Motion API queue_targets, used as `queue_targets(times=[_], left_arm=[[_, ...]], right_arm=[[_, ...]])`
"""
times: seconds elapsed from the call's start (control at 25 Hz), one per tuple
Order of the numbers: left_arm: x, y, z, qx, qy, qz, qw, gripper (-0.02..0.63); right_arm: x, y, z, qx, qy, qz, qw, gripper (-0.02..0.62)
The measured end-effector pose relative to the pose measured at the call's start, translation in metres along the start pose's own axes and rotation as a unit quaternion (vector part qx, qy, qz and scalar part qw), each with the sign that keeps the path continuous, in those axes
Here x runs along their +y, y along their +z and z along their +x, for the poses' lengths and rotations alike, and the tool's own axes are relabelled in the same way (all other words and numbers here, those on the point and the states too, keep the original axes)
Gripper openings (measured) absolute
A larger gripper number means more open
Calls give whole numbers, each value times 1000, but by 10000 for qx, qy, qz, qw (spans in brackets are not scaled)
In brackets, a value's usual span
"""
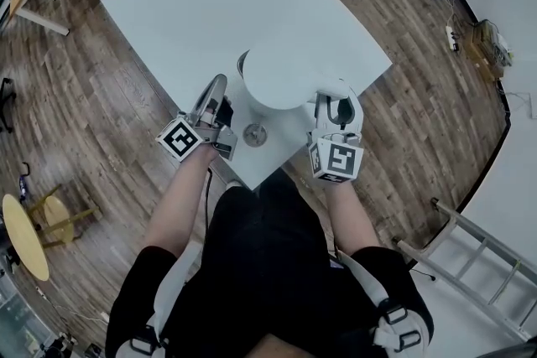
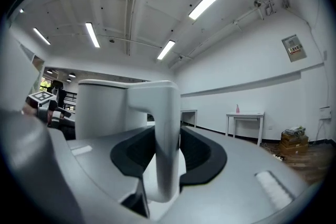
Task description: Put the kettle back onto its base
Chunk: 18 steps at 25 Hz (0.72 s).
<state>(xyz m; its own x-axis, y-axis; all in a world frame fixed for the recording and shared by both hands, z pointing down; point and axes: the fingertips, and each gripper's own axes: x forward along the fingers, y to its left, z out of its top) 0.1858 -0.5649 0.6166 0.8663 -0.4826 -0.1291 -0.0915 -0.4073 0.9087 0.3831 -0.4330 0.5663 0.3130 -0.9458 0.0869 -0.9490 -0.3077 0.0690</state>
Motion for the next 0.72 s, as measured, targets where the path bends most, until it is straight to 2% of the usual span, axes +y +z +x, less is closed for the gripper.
queue_targets(times=[0.16,0.36,0.56,0.64,0.72], left_arm=[[-14,3,-22,-91,-108,-116,9998,2],[-45,11,-56,-28,-284,318,9991,2],[-87,20,-84,193,-215,1284,9913,2],[-105,17,-92,301,-287,1748,9837,2],[-121,12,-99,452,-319,2242,9730,2]], right_arm=[[-2,5,-24,25,-184,-17,9998,132],[8,36,-65,-219,-309,-47,9993,110],[31,74,-110,-463,-166,196,9986,44],[38,82,-126,-490,-113,306,9983,5],[45,86,-139,-471,-37,375,9982,5]])
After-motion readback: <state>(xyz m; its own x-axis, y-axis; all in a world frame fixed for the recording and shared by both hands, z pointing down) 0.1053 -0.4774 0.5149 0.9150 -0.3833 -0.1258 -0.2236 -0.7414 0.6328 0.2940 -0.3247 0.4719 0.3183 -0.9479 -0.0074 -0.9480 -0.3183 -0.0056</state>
